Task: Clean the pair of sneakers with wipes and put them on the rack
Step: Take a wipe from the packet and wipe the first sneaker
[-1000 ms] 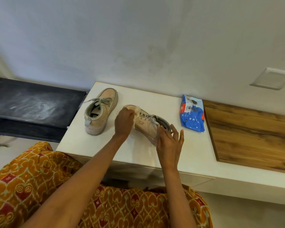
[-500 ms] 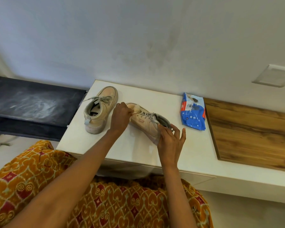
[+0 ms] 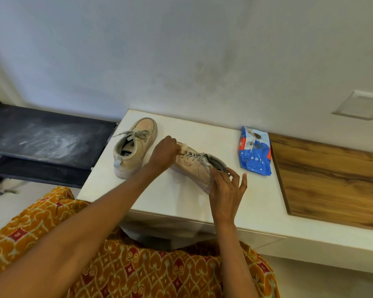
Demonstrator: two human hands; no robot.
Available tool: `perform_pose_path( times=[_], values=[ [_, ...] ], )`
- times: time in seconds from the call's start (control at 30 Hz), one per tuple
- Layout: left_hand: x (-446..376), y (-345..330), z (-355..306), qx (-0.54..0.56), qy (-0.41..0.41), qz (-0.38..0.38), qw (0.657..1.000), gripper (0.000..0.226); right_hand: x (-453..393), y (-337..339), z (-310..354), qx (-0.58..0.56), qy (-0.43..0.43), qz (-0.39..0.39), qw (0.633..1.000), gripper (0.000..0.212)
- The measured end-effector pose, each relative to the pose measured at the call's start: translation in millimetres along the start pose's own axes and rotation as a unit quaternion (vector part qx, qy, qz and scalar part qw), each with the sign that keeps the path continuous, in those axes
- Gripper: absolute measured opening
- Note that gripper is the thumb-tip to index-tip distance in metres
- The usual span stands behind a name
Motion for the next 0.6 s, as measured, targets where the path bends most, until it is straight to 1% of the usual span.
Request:
perform_pose_path(
  times=[0.07,0.13,0.2,0.27,0.33,0.4,0.5,0.6],
  values=[
    [-16,7,1,-0.053,0.0,0.032,0.998,0.022,1,0,0,0.003,0.001,-0.002,1.0,0.045],
    [-26,15,10,-0.046,0.032,0.031,0.998,0.023,1,0,0,0.001,0.003,-0.003,1.0,0.045],
    [-27,18,32,0.008,0.111,0.014,0.994,0.02,1,-1,-2,0.0,0.001,-0.003,1.0,0.044],
    [-14,13,56,0.073,0.21,-0.016,0.975,0.019,1,-3,-4,0.0,-0.006,-0.003,1.0,0.044],
    [1,1,68,0.143,0.268,-0.035,0.952,0.022,1,-3,-3,-0.009,-0.014,-0.007,1.0,0.043],
    [11,-2,70,0.234,0.311,-0.085,0.917,0.025,0,-2,-2,-0.014,-0.021,-0.007,1.0,0.043],
    [31,0,64,0.286,0.369,-0.174,0.867,0.026,1,-1,-1,-0.021,-0.028,-0.001,0.999,0.041],
    [52,-11,53,0.349,0.425,-0.236,0.801,0.024,1,0,0,-0.018,-0.032,0.004,0.999,0.04]
  ],
)
Point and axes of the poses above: each hand's wrist, its own x-axis away from the middle knuckle, its own y-axis out of the back of the hand, z = x × y, the point moved 8 cm from there along -x, towards the middle knuckle, and after that the axes turned 3 degrees about -x, right-handed, at the moved point
